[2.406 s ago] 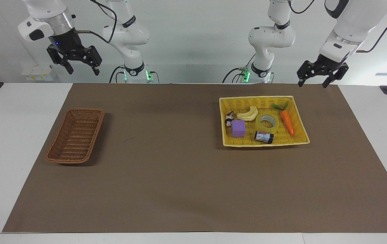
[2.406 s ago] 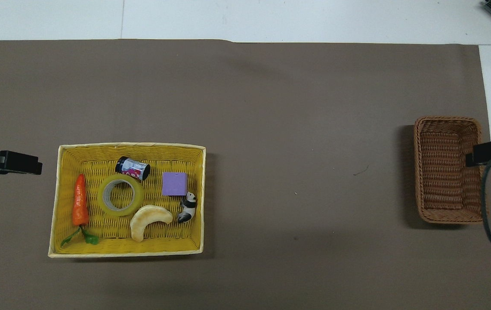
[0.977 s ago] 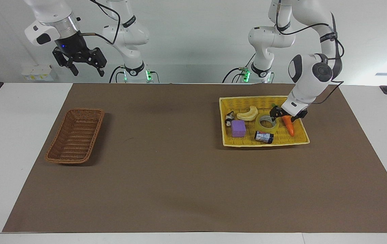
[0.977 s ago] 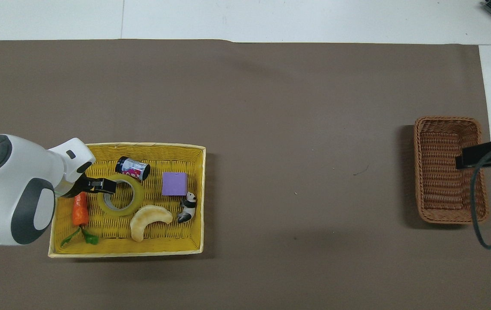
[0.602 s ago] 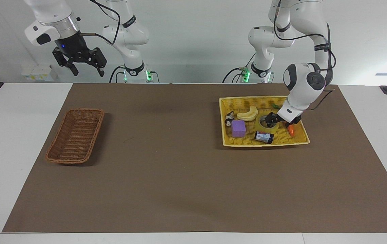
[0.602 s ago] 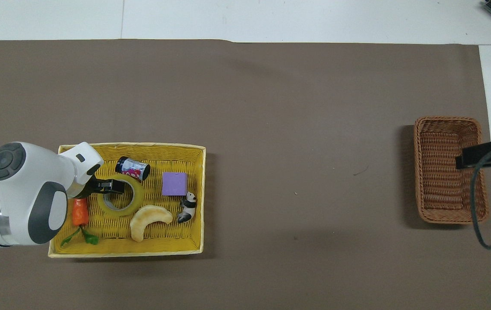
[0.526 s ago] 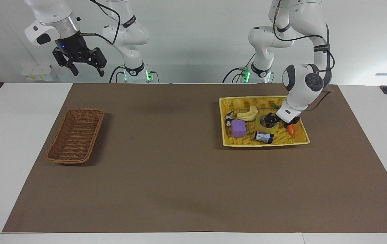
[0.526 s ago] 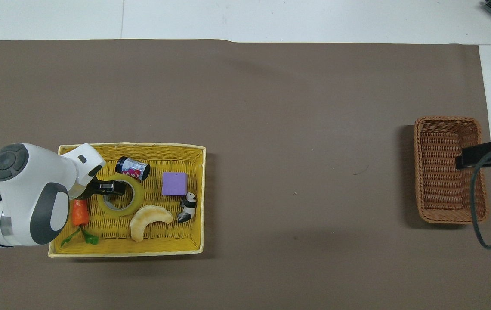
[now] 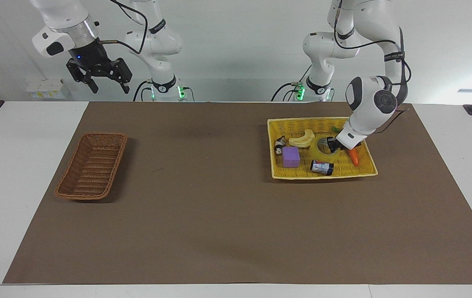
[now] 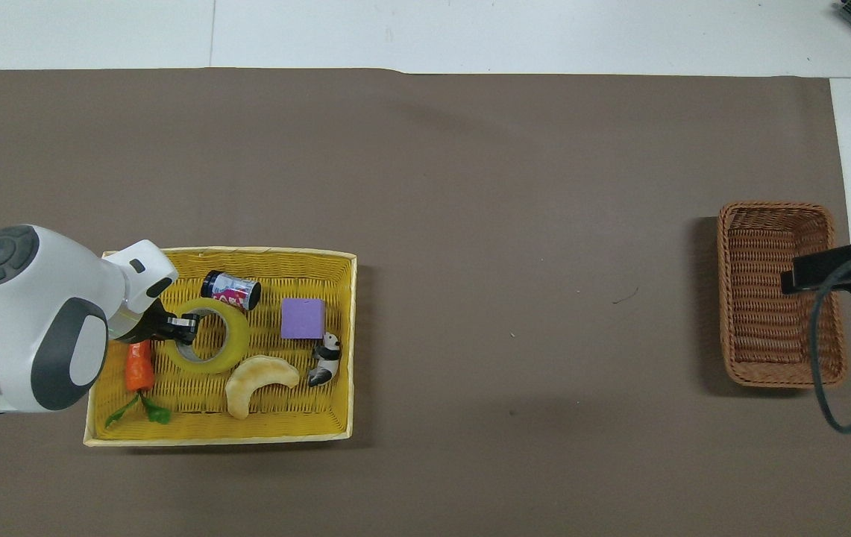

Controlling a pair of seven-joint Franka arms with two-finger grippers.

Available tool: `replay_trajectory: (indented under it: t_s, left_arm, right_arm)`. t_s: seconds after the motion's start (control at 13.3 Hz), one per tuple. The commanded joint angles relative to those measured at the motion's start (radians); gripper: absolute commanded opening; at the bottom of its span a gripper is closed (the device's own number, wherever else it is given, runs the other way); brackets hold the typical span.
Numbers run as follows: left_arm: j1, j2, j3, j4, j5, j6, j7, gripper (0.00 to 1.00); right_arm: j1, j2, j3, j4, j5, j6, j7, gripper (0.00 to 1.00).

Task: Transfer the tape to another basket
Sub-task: 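Reach the left gripper into the tray and grasp the tape roll, then lift the tape with the left gripper while the right gripper approaches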

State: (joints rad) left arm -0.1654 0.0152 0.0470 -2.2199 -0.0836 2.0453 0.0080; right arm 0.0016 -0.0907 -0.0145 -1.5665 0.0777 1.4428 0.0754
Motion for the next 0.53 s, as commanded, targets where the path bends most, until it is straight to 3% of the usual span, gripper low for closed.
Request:
replay_trajectory:
  t_s: [0.0, 0.15, 0.45]
  left_arm:
    - [-0.017, -0.046, 0.007, 0.135, -0.01, -0.172, -0.017, 0.0]
    - [-0.051, -0.052, -0.01, 0.244, -0.013, -0.279, -0.113, 0.0]
    - [-0.172, -0.044, -0.028, 0.334, -0.106, -0.283, -0.348, 0.0]
  right_arm:
    - [-0.006, -0.018, 0.004, -0.024, 0.079, 0.008, -0.019, 1.0]
    - [0.018, -0.021, 0.019, -0.038, 0.146, 0.004, -0.017, 1.0]
    - [0.144, -0.027, 0.019, -0.09, 0.249, 0.082, -0.016, 1.0]
